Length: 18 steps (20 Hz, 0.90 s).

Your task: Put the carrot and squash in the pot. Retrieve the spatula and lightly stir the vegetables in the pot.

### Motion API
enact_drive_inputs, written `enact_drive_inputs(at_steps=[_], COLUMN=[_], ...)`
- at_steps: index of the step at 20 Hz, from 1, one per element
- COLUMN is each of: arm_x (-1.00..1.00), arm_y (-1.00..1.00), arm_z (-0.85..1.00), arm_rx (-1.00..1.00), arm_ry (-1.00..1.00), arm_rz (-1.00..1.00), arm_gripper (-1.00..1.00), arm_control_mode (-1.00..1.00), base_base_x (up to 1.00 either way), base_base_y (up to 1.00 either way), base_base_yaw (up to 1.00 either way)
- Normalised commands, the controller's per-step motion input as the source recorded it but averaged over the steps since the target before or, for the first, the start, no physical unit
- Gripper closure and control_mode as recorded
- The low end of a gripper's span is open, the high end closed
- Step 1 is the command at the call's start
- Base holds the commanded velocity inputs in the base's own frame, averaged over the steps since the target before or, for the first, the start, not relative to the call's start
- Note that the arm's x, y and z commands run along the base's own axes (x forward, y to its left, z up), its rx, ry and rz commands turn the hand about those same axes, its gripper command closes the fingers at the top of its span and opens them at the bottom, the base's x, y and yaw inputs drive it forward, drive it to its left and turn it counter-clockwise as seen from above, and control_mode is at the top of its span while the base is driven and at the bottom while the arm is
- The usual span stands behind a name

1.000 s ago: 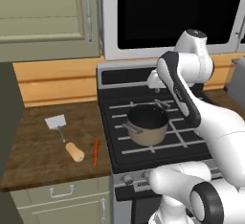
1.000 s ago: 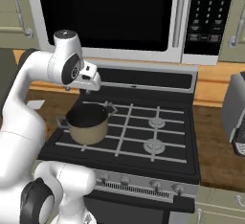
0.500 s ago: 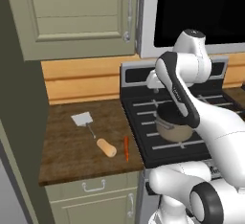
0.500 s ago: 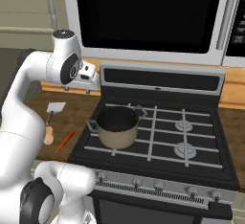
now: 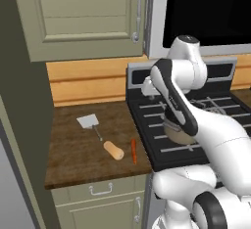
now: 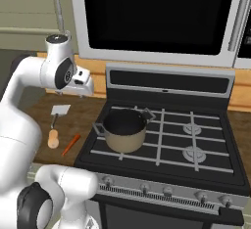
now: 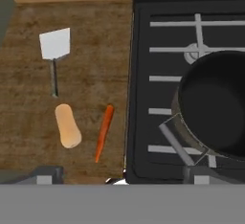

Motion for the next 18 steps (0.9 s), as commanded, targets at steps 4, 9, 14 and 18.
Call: enact_drive_inputs(at_steps=[4,9,14,18], arm_x=[-0.09,0.00,0.03,0.39], arm_y=[0.97,0.95,0.78,0.33], arm_z=[-0.61,-0.82,-0.78,-0.29], arm_rx=[0.00,0.00,-0.04,-0.05], arm_ry=[0.07,0.13,0.10,0.08], arm_rz=[0.00,0.00,0.00,0.00], arm_gripper=[-1.00,-1.00,-1.00,-1.00], arm_control_mode=[-1.00,-1.00,-1.00,-1.00], base_base_x=[0.00,0.00,0.00,0.00], base_base_y=[0.00,0.00,0.00,0.00], base_base_yaw=[0.00,0.00,0.00,0.00])
